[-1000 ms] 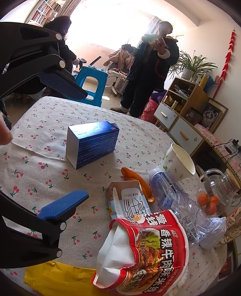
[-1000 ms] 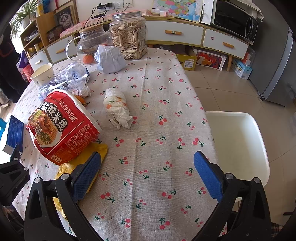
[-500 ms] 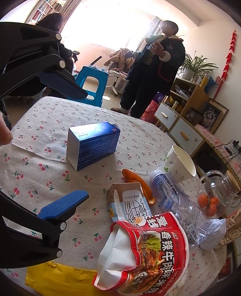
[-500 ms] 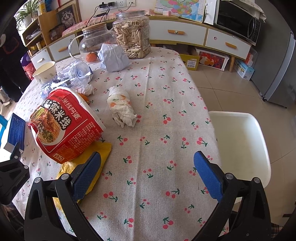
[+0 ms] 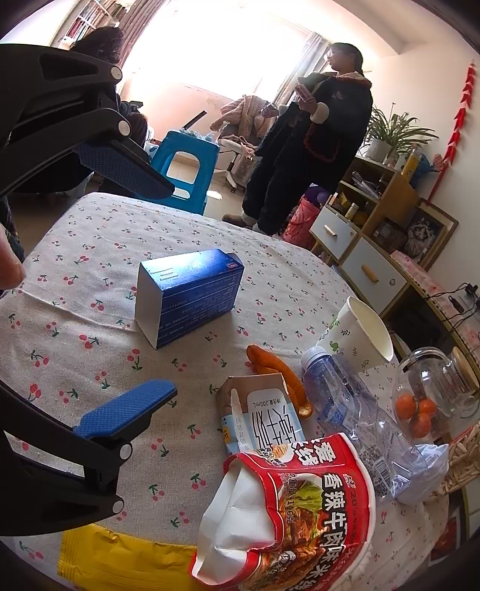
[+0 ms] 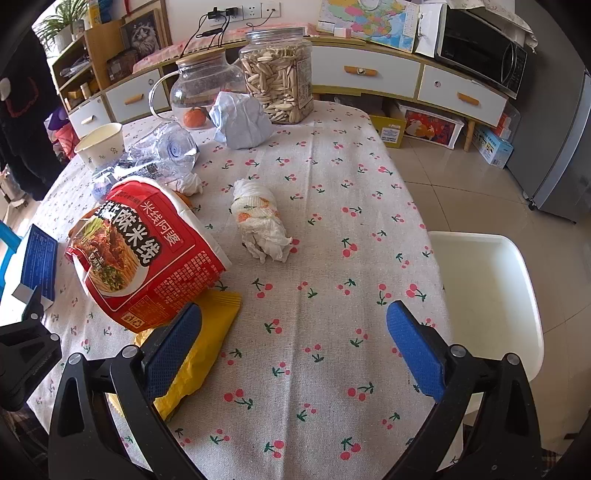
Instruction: Collect trash
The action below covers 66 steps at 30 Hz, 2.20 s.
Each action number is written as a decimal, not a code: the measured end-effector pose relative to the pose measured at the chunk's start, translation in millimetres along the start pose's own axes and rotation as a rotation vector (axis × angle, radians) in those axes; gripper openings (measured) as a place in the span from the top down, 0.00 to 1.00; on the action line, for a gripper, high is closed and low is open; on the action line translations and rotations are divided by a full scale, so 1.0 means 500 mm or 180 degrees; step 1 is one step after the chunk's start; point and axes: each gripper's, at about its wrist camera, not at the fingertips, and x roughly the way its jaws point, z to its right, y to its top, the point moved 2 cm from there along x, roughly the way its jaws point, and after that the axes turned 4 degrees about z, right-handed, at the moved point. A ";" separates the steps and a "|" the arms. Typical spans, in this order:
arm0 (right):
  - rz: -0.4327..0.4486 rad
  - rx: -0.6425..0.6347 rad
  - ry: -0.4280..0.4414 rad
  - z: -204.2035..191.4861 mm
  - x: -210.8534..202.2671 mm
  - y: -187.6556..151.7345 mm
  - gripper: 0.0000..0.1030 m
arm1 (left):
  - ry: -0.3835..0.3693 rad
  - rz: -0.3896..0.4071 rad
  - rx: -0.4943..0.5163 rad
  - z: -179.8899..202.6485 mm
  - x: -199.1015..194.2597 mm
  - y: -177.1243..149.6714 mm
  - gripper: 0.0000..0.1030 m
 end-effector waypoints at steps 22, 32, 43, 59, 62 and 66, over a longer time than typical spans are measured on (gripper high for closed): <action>0.0203 -0.0178 0.0222 -0.034 -0.014 0.010 0.07 | -0.0798 -0.0370 -0.0203 -0.002 0.049 -0.020 0.07; 0.0204 -0.0196 0.0195 -0.029 -0.013 0.008 0.07 | -0.0251 -0.0192 -0.0103 -0.008 0.039 -0.016 0.07; -0.0008 -0.0001 0.0023 0.034 0.009 -0.008 0.07 | 0.1993 0.0885 0.0597 0.019 0.006 -0.005 0.07; -0.0170 0.0186 0.0052 0.063 0.014 -0.020 0.07 | 0.2343 0.0950 0.0924 0.048 0.045 -0.032 0.07; -0.0188 0.0185 0.0059 0.063 0.016 -0.021 0.07 | 0.2220 0.0917 0.0866 0.046 0.040 -0.028 0.07; -0.0196 0.0186 0.0059 0.063 0.017 -0.021 0.07 | 0.1525 0.0616 0.0680 0.044 0.044 -0.022 0.07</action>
